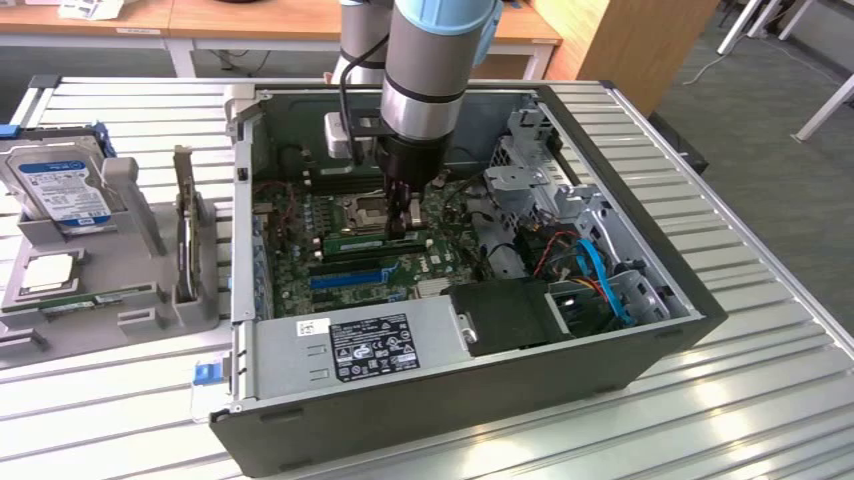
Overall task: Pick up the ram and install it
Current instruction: 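Insert the ram into the slot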
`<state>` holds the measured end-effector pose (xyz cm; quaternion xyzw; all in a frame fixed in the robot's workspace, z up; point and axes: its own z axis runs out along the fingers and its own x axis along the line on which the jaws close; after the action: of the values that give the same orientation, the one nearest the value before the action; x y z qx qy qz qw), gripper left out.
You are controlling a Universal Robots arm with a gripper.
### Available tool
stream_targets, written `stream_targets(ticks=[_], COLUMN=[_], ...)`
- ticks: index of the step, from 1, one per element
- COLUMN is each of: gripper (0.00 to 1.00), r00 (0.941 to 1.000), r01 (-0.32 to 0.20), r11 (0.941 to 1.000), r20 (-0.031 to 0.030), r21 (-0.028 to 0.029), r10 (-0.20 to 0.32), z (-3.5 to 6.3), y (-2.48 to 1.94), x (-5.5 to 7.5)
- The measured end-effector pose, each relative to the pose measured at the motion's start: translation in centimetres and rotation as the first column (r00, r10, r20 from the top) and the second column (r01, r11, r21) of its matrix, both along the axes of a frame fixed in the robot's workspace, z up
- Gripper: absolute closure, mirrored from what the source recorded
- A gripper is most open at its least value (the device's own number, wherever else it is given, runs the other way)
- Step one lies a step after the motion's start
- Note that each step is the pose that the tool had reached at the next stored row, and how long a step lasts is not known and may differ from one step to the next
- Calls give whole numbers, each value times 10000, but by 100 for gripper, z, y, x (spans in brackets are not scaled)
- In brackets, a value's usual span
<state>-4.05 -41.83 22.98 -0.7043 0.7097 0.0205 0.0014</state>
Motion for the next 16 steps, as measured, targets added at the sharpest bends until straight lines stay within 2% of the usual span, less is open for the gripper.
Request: stream_targets(ticks=[16], gripper=[89], r00=[10000], r01=[1], r11=[10000], r20=[1], r21=[0], r10=[-1], z=[-11], y=[0], x=[-7])
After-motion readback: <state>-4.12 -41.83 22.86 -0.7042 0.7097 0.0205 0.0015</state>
